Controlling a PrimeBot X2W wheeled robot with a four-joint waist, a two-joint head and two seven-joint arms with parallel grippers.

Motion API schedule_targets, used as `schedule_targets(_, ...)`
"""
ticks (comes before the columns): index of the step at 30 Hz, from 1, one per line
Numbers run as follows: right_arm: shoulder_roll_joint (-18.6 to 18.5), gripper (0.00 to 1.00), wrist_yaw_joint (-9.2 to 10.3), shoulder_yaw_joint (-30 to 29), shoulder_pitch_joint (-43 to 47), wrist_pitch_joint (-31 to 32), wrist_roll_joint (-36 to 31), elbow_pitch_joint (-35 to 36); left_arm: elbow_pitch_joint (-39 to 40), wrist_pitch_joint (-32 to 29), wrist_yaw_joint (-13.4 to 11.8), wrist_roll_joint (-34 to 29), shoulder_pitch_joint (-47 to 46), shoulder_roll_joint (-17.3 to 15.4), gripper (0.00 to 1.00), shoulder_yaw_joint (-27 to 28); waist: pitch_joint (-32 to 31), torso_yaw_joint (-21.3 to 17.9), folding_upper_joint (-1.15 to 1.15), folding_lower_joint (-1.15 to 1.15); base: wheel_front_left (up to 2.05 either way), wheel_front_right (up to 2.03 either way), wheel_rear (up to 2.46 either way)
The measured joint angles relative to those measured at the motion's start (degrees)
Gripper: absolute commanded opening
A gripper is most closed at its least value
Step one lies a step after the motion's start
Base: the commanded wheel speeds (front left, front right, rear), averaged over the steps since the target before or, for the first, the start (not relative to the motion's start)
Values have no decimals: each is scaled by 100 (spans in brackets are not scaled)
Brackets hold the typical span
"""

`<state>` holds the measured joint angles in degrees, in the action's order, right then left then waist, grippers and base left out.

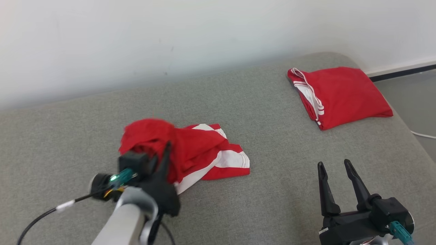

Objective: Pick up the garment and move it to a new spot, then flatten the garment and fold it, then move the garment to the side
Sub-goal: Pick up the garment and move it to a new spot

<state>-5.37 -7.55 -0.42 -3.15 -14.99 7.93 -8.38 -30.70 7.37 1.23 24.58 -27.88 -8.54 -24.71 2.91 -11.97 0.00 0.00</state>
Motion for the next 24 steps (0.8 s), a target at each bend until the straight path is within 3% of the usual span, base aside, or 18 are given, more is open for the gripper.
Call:
schedule_targets(7, 13, 100, 0, 34, -70, 0, 5, -2, -333, -200, 218, -237, -524, 420, 0, -700, 111, -167, 0, 0, 0, 0, 0)
schedule_targets(14, 68, 100, 0, 87, -161, 0, 14, -76, -1183, -226, 365, -107, -663, 546, 0, -1194, 259, -416, 0, 0, 0, 0, 0)
schedule_targets(16, 71, 100, 0, 69, -162, 0, 14, -83, -1361, -181, 381, -97, -671, 550, 100, -1338, 296, -471, 0, 0, 0, 0, 0)
schedule_targets(24, 77, 100, 0, -125, -76, 0, 4, -98, -1577, -247, 187, -97, -801, 560, 100, -1718, 238, -423, 1, 0, 0, 0, 0)
